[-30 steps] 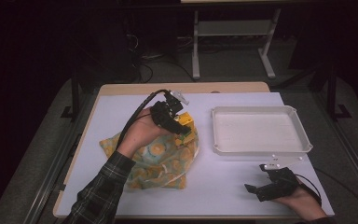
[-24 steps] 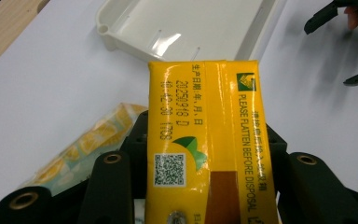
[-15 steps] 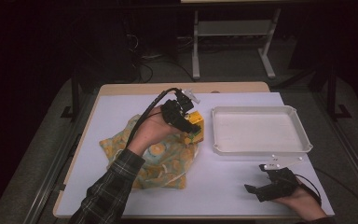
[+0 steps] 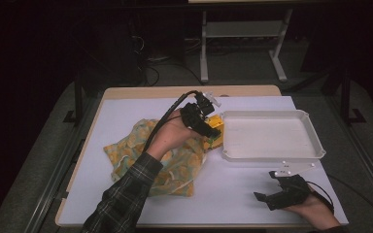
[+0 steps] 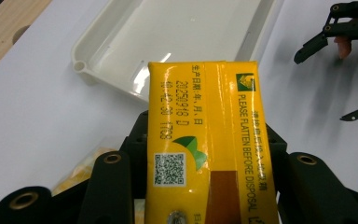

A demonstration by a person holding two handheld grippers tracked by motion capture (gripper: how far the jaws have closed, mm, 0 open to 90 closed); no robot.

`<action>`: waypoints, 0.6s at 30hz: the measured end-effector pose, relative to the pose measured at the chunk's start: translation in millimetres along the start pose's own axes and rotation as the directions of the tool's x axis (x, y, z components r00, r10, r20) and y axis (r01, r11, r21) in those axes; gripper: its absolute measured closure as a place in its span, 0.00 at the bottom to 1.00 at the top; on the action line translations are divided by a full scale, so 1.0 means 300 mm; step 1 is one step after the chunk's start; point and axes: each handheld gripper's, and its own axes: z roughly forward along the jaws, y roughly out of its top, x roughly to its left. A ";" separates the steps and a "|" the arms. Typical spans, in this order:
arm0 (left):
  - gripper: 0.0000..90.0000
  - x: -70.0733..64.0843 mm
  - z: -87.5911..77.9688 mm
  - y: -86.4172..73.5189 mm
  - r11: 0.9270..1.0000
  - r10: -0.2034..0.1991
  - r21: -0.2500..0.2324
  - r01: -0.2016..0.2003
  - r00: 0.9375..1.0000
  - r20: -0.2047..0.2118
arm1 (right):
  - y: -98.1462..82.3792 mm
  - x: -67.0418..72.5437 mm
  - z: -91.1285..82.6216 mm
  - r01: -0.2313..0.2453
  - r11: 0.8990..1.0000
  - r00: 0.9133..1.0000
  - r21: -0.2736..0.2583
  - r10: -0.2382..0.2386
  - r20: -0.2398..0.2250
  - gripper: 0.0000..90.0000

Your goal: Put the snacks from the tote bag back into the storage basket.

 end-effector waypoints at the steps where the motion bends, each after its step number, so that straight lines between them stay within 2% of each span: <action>1: 0.59 0.000 0.007 0.003 1.000 -0.001 -0.004 0.001 1.000 0.000 | 0.000 0.000 0.000 0.003 1.000 1.000 0.000 -0.003 -0.002 0.07; 5: 0.59 -0.001 0.031 0.017 1.000 -0.016 -0.008 0.016 1.000 0.003 | 0.001 0.001 -0.001 0.005 1.000 1.000 0.005 -0.005 -0.003 0.07; 18: 0.59 -0.014 0.094 0.072 1.000 -0.024 -0.012 0.024 1.000 0.009 | 0.003 0.004 -0.001 0.014 1.000 1.000 0.000 -0.014 -0.006 0.07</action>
